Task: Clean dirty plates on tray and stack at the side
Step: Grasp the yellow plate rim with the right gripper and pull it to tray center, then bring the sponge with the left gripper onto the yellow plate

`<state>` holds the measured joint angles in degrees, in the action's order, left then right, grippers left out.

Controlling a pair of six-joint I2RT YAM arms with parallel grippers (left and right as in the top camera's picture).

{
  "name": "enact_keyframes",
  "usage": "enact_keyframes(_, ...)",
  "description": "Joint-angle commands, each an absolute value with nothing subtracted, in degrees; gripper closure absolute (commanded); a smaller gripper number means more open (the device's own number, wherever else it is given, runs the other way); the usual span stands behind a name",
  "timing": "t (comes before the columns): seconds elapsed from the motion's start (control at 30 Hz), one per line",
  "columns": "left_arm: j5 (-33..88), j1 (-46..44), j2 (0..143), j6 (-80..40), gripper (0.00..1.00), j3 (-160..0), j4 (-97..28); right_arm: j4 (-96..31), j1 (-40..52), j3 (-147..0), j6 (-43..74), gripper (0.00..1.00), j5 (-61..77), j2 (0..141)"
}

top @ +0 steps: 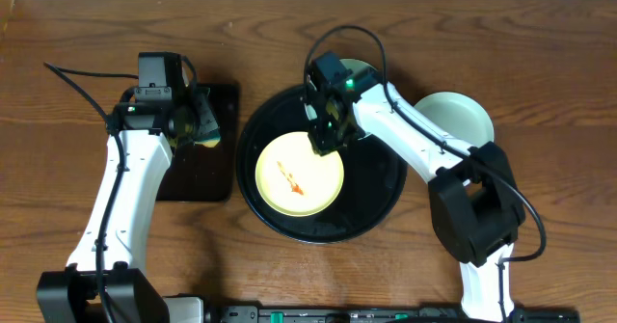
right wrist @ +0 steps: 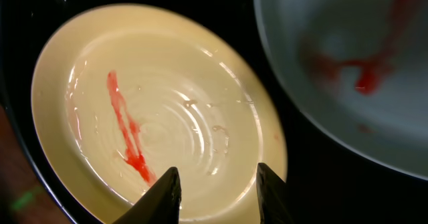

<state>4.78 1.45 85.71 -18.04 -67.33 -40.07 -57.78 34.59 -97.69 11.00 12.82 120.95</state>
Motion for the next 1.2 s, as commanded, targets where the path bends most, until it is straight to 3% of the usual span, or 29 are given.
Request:
enact_keyframes(0.0,5.1,1.54,85.78,-18.33,0.92,-67.72,-40.03,-59.4,33.56,-98.65,9.19,0.64,6.96,119.57)
enact_keyframes(0.67,5.13,1.54,85.78,-18.33,0.92,-67.72,-40.05,-60.07,33.52,-96.25,6.57,0.71,5.61,127.94)
enact_keyframes(0.77,5.13,1.54,85.78,-18.33,0.92,-67.72,-40.05,-60.03,33.5,-96.27,6.61,0.76,5.72,128.33)
enact_keyframes(0.97,5.13,1.54,85.78,-18.33,0.92,-67.72,-41.54,-60.05,33.43,-96.27,7.09,0.98,5.82,128.27)
enact_keyframes(1.17,5.13,1.19,85.78,-18.35,0.93,-67.72,-45.25,-61.58,33.43,-96.27,12.34,0.99,5.82,128.27)
